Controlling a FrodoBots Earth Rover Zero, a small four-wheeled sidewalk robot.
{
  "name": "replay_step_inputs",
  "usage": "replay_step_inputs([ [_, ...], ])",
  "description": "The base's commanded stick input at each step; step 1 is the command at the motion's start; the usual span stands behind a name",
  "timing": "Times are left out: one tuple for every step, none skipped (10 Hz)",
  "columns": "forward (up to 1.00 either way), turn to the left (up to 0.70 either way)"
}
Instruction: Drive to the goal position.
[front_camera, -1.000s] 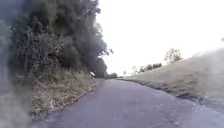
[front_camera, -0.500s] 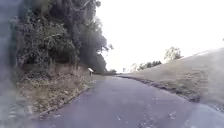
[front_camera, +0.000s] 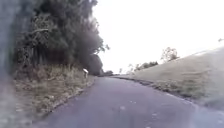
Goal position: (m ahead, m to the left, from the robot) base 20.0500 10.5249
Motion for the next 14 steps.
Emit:
replay_step_inputs([
  [1.0,0.0],
  [1.0,0.0],
  [1.0,0.0],
  [1.0,0.0],
  [1.0,0.0],
  [1.0,0.25],
  [1.0,0.3],
  [1.0,0.07],
  [1.0,0.0],
  [1.0,0.0],
  [1.0,0.0],
  [1.0,0.0],
  [1.0,0.0],
  [1.0,0.0],
])
